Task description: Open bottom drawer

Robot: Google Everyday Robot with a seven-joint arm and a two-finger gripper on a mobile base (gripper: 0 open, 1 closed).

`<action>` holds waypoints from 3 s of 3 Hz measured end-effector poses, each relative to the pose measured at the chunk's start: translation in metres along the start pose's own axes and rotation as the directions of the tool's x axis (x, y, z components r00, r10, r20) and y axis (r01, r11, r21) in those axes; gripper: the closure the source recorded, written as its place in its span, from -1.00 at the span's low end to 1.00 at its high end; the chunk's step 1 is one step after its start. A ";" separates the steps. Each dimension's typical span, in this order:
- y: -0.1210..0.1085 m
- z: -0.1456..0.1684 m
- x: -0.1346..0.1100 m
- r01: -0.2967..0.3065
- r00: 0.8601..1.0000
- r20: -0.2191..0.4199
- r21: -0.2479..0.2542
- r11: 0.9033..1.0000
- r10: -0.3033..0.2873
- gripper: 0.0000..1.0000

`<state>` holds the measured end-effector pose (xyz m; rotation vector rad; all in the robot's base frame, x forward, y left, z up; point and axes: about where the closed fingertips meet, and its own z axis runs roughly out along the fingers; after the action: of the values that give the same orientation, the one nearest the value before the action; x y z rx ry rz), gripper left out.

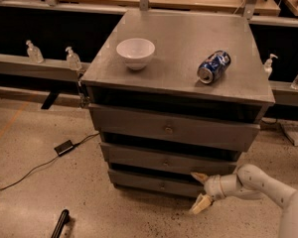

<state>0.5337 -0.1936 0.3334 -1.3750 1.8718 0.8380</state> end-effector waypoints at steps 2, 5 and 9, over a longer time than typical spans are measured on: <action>-0.030 0.014 0.064 -0.071 0.997 -0.046 -0.109 0.992 0.066 -1.00; -0.005 -0.018 0.083 -0.002 0.975 0.222 0.008 1.000 0.000 -1.00; -0.030 0.039 0.098 0.416 0.905 0.025 0.158 0.896 -0.425 -1.00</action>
Offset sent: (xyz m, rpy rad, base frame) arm 0.0238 -0.0558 -0.0860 0.0088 0.1690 0.0617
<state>0.5449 -0.2229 0.2282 -1.5622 1.4763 0.5002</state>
